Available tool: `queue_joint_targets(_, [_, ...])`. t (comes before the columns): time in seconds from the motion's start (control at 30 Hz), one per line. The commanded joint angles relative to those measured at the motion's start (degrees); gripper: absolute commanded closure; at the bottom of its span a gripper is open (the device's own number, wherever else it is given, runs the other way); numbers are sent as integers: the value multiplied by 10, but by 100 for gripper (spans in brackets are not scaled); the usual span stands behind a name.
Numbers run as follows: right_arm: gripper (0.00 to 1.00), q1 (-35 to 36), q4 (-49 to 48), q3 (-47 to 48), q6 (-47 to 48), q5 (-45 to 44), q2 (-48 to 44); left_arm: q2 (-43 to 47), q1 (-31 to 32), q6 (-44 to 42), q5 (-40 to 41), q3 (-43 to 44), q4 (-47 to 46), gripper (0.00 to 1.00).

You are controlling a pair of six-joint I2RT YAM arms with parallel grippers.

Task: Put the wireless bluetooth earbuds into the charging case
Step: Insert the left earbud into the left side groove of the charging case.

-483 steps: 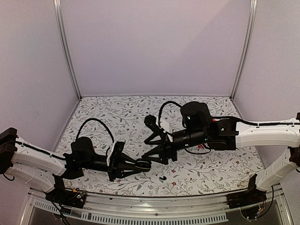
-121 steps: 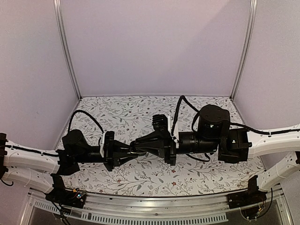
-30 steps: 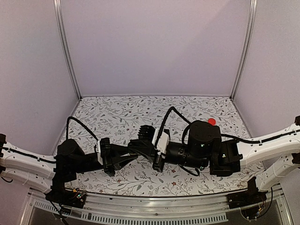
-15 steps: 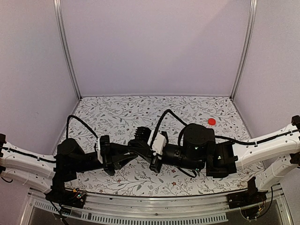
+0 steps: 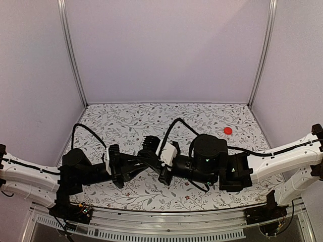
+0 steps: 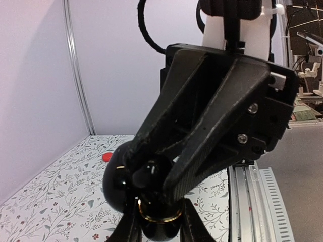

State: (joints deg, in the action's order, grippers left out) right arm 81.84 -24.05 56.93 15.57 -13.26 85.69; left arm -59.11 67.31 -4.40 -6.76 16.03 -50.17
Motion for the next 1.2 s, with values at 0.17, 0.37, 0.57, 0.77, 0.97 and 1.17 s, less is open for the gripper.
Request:
queue_joint_targets(0.17, [88, 1, 16, 14, -8, -25, 17, 26, -14, 15, 3, 10, -20, 100])
queue_joint_targets(0.37, [85, 1, 16, 14, -7, -22, 16, 31, -21, 18, 0, 9, -17, 100])
queue_joint_targets(0.57, [85, 1, 12, 13, -5, -15, 18, 31, -28, 28, -3, 6, -27, 100])
queue_joint_targets(0.77, [86, 1, 13, 10, -1, -10, 20, 36, -33, 29, -3, 5, -22, 100])
queue_joint_targets(0.97, [85, 1, 16, 14, 0, -16, 25, 33, -32, 21, -10, 10, -7, 100])
queue_joint_targets(1.17, [80, 1, 19, 13, -1, -25, 23, 31, -35, 21, -13, 12, -4, 100])
